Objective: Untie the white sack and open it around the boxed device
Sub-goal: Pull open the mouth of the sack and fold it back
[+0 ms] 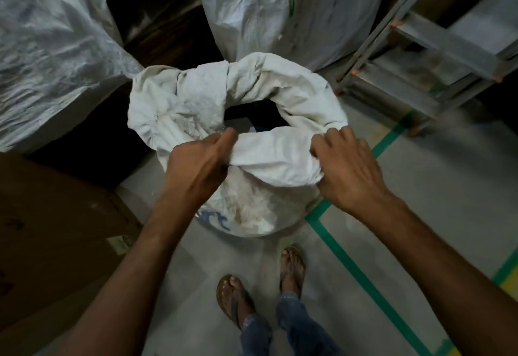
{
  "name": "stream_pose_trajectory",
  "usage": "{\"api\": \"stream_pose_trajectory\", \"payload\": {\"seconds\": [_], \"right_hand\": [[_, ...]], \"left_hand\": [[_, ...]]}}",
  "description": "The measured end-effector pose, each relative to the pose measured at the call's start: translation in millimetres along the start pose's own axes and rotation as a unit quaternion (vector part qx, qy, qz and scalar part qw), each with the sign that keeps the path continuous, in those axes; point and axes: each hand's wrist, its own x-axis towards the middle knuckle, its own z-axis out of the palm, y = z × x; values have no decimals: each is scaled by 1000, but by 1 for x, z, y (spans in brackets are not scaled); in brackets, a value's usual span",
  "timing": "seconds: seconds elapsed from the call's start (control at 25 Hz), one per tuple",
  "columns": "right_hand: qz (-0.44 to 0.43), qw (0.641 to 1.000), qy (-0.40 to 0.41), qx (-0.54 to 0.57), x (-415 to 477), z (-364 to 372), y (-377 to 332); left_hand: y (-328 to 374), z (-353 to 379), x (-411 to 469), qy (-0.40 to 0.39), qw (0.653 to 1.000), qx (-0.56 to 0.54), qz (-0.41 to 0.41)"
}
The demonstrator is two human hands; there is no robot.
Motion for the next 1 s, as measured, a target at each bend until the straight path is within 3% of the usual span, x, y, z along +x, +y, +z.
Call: {"api": "stream_pose_trajectory", "payload": {"seconds": [0.04, 0.08, 0.2, 0.28, 0.36, 0.4, 0.44, 0.48, 0.52, 0.56, 0.64, 0.72, 0.8, 0.88, 0.96, 1.0], "right_hand": [[-41, 995, -95, 8, -3, -11, 0], [-67, 988, -127, 55, -5, -22, -3], [-53, 966, -8, 254, 4, -39, -25], [-72, 975, 23, 208, 15, -27, -35], [-63, 985, 88, 136, 14, -8, -40], [-47, 983, 120, 133, 11, -2, -38], [-37, 978, 153, 135, 4, 4, -38], [-37, 972, 189, 133, -5, 9, -39], [-47, 965, 225, 129, -14, 13, -42], [-65, 958, 250, 124, -22, 15, -46], [-108, 951, 264, 119, -34, 18, -59], [-159, 960, 202, 115, -42, 22, -68], [-189, 969, 35, 153, -50, 22, -74], [-150, 944, -129, 266, -52, 11, -70], [-57, 902, -108, 415, -43, -3, -70], [-25, 898, -82, 431, -34, -6, -71]], "left_hand": [[12, 4, -4, 48, 999, -3, -1], [24, 6, -8, 86, 996, -8, 3], [55, 10, -13, 138, 989, -43, -21], [66, 6, -14, 123, 984, -105, -69], [67, 2, -18, 27, 948, -271, -164], [64, 0, -21, -13, 887, -397, -237], [63, -1, -24, -15, 793, -511, -331], [61, -1, -26, 2, 687, -583, -433], [62, -2, -24, -2, 608, -599, -521], [66, -8, -19, -31, 566, -592, -572], [73, -13, -7, -71, 544, -586, -596], [66, -7, 2, 21, 535, -595, -600], [44, -2, 4, 83, 447, -667, -590], [33, -12, -9, 65, 361, -769, -524], [36, -17, -23, 38, 296, -818, -491], [41, -18, -30, 27, 265, -842, -470]]}}
